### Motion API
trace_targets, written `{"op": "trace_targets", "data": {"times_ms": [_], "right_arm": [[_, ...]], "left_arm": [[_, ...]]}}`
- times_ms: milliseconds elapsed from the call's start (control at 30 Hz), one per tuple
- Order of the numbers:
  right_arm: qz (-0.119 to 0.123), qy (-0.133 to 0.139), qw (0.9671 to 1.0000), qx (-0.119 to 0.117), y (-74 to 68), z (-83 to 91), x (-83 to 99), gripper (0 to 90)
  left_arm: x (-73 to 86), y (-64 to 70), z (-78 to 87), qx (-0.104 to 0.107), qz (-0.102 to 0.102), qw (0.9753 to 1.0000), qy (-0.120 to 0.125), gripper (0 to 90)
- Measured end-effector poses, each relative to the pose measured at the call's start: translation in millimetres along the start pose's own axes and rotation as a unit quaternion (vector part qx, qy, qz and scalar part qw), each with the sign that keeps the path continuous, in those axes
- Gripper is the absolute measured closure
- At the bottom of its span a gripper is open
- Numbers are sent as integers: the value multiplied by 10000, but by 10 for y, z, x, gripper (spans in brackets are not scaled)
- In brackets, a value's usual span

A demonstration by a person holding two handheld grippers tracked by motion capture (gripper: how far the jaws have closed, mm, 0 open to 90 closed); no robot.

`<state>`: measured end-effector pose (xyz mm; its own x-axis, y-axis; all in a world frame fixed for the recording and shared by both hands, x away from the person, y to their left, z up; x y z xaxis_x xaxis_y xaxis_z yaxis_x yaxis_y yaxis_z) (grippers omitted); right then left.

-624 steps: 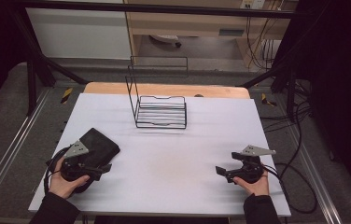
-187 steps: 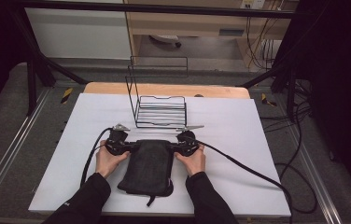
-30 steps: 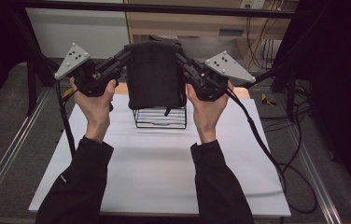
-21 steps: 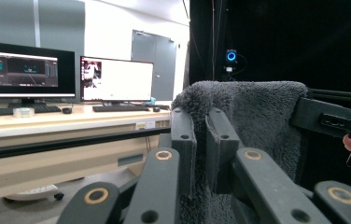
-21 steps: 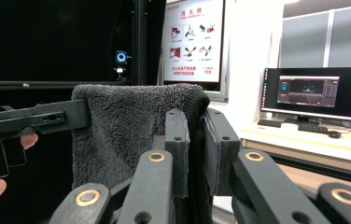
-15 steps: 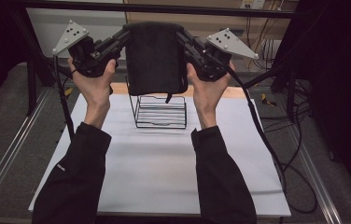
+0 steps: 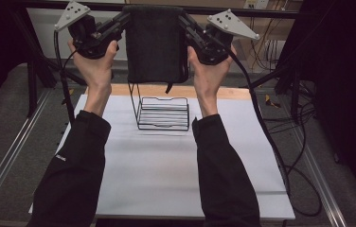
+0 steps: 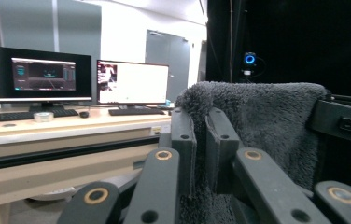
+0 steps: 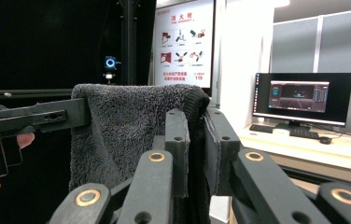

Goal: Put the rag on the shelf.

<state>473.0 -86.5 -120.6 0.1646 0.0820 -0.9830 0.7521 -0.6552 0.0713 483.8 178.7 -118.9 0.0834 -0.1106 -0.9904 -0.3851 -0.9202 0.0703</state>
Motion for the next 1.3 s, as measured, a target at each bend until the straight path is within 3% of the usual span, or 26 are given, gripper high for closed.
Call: {"op": "trace_targets", "data": {"times_ms": [133,200,667,967,1300], "right_arm": [[81,3,9999,65,51,-62,-61,814],[83,-13,9999,99,87,-100,-68,814],[86,-230,9996,124,334,-300,47,814],[162,-424,9989,78,377,-375,144,814],[85,-647,9979,64,368,-306,334,814]], "left_arm": [[-21,-31,-89,16,84,10000,2,830],[-34,-42,-142,-26,24,10000,-52,830],[68,-166,-450,-154,-38,9996,-214,831],[200,-259,-491,-145,-110,9994,-289,831],[392,-254,-431,-30,-209,9988,-437,831]]}}
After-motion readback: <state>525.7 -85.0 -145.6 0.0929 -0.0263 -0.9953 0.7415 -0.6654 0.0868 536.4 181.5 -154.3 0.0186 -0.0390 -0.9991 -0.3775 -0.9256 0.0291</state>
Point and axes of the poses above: each handheld gripper's, and its own axes: z roughly backward along the jaws, x roughly out of its underside, y roughly to its right, the point moved 1 cm from there along -z, roughly forward along the jaws, and after that the axes turned 14 degrees about -x, right-handed, at the moved point
